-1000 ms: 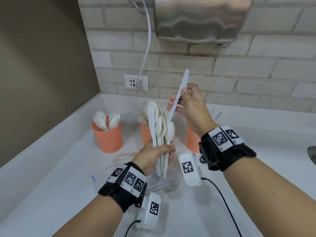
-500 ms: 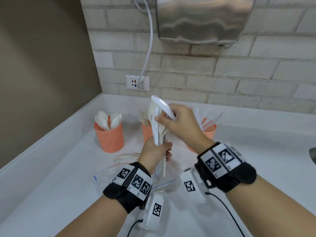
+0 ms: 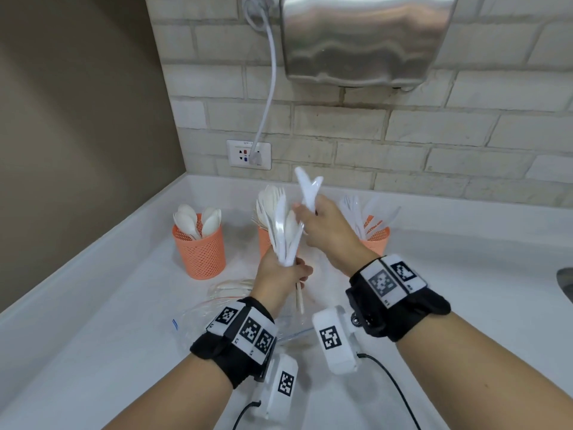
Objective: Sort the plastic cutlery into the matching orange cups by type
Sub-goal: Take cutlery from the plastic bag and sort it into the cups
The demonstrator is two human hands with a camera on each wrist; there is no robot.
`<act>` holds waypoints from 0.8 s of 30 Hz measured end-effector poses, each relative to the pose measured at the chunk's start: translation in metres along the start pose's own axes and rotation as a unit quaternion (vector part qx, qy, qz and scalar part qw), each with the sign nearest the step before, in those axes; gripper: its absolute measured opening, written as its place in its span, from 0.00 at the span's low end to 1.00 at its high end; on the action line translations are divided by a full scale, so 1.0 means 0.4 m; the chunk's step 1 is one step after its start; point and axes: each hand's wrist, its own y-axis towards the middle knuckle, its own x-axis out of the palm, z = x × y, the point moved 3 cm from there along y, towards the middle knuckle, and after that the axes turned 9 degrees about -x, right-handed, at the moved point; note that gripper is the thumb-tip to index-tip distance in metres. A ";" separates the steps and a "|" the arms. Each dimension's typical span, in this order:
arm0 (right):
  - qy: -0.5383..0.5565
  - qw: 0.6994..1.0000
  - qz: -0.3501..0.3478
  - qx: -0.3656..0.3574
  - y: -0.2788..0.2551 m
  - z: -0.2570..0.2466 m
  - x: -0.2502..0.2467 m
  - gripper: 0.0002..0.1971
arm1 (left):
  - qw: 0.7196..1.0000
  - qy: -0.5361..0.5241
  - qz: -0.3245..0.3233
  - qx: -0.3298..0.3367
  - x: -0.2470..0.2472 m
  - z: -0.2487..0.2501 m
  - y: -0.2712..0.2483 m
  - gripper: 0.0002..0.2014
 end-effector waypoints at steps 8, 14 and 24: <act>0.065 0.993 0.049 -0.089 0.005 -0.018 -0.035 0.07 | 0.999 -0.012 -0.037 0.027 0.022 -0.011 -0.010 0.16; 0.048 0.984 0.103 -0.134 0.014 -0.030 -0.042 0.11 | 0.999 0.010 0.016 0.039 0.020 -0.018 -0.002 0.16; -0.262 0.958 0.028 -0.113 -0.023 -0.002 0.034 0.12 | 0.986 0.063 0.121 0.101 0.013 -0.006 0.002 0.25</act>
